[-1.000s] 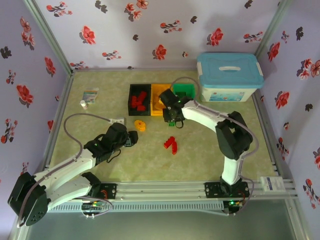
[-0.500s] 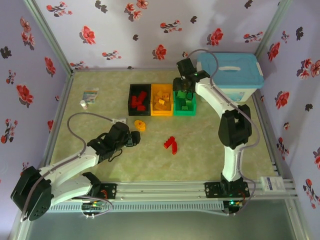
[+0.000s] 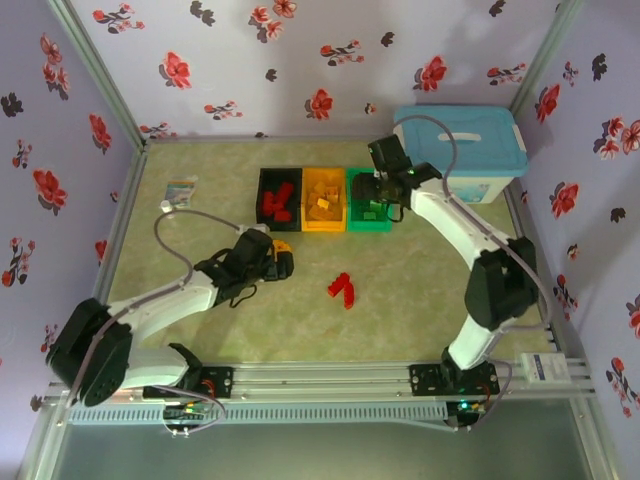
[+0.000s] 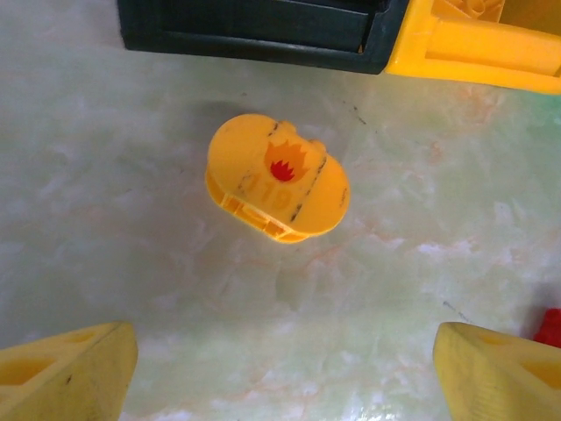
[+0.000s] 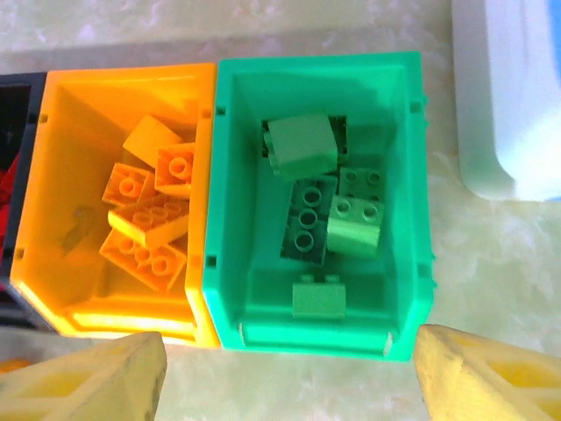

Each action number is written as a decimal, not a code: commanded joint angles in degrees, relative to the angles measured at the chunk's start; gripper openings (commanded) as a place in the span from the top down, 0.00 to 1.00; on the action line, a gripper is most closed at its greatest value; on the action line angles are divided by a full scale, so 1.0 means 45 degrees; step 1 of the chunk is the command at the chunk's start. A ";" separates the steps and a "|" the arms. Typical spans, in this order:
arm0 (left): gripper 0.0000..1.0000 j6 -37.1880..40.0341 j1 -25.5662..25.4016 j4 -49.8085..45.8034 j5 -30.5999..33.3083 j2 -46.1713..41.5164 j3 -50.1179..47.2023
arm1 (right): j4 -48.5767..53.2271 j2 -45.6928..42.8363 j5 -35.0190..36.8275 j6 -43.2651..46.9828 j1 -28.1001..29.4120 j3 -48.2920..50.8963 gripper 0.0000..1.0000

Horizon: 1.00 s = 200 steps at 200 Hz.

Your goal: Sort the legos into containers by color

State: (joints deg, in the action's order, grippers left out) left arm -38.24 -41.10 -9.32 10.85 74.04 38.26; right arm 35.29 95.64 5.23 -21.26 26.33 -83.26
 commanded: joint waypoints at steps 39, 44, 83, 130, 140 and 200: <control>0.12 -0.0022 0.0814 -0.0189 -0.0508 0.3441 0.2596 | -0.1001 -0.2153 0.0109 -0.0395 0.0068 0.2381 0.23; 0.12 -0.0098 0.0832 -0.0212 -0.0495 0.3695 0.2741 | -0.1044 -0.2233 0.0124 -0.0403 0.0068 0.2508 0.23; 0.12 -0.0241 0.0872 -0.0646 -0.0476 0.5592 0.3991 | -0.1259 -0.2611 0.0145 -0.0432 0.0031 0.3206 0.22; 0.23 -0.0326 0.0855 -0.0861 -0.0030 0.6476 0.4427 | -0.1467 -0.3080 0.0222 -0.0491 -0.0069 0.3787 0.22; 0.31 -0.0240 0.0834 -0.0879 0.0111 0.6442 0.4390 | -0.1547 -0.3200 0.0213 -0.0522 -0.0089 0.3926 0.22; 0.56 0.0057 0.0087 -0.1791 0.0904 0.5506 0.4840 | -0.1682 -0.3809 0.0173 -0.0801 -0.0106 0.4798 0.23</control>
State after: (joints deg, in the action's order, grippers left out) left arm -38.68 -38.44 -13.15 11.86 102.04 57.95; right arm 28.51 81.06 5.15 -23.35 26.13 -63.81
